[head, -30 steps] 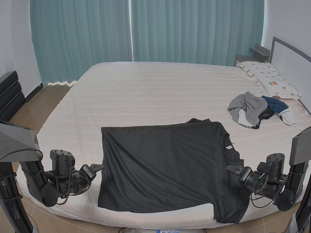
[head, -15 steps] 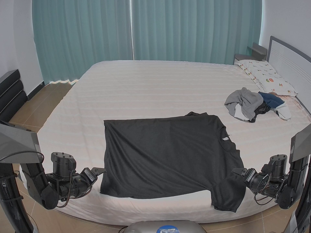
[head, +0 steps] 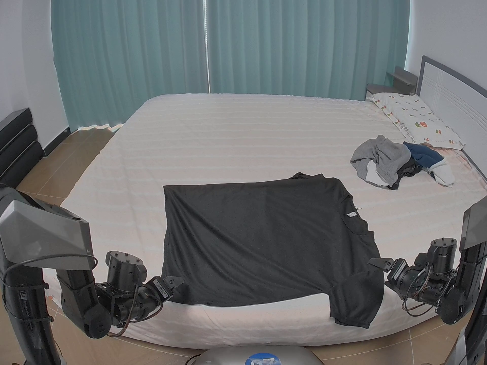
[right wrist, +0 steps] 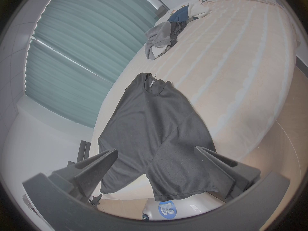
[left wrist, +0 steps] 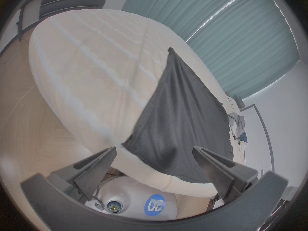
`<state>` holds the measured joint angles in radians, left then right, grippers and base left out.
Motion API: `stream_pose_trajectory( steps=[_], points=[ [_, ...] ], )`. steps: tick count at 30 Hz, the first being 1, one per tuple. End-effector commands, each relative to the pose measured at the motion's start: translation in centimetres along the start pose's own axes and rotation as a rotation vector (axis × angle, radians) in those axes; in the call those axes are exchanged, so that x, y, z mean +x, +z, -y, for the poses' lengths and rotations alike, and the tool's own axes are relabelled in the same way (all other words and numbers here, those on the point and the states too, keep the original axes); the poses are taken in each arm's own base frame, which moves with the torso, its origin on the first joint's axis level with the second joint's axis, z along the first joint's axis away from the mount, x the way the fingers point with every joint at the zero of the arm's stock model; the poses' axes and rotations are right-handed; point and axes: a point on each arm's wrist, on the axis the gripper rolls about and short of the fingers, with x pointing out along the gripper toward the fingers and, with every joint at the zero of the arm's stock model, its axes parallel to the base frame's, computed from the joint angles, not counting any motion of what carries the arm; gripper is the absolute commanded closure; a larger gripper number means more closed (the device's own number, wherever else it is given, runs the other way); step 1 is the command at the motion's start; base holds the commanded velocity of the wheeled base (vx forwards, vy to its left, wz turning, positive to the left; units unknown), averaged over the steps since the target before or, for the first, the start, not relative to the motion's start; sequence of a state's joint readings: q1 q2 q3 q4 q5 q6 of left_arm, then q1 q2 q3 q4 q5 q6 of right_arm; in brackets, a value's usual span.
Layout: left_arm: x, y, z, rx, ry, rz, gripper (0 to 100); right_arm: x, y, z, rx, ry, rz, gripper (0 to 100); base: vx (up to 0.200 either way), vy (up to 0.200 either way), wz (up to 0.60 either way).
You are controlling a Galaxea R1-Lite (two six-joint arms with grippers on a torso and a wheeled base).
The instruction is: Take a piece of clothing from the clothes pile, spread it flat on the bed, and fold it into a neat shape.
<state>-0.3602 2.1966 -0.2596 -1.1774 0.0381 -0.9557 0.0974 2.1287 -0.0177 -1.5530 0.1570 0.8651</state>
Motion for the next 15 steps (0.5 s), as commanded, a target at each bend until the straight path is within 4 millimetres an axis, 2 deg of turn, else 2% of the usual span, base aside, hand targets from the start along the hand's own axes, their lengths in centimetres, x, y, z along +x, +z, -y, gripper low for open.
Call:
stream_pose_trajectory(
  steps=[1, 7, 15],
  points=[
    [1.38, -0.75, 0.19, 0.018, 0.001, -0.005, 0, -0.55, 0.38, 0.23, 0.010, 0.005, 0.013, 0, 0.000, 0.000, 0.00],
    [2.27, -0.89, 0.01, 0.033, 0.003, 0.033, 0, -0.51, 0.51, 0.19, 0.010, 0.008, 0.019, 0, 0.000, 0.000, 0.00],
    [2.15, -1.14, -0.40, 0.050, 0.025, 0.027, 0, -0.50, 0.63, 0.26, 0.013, 0.007, 0.024, 0, 0.000, 0.000, 0.00]
  ],
)
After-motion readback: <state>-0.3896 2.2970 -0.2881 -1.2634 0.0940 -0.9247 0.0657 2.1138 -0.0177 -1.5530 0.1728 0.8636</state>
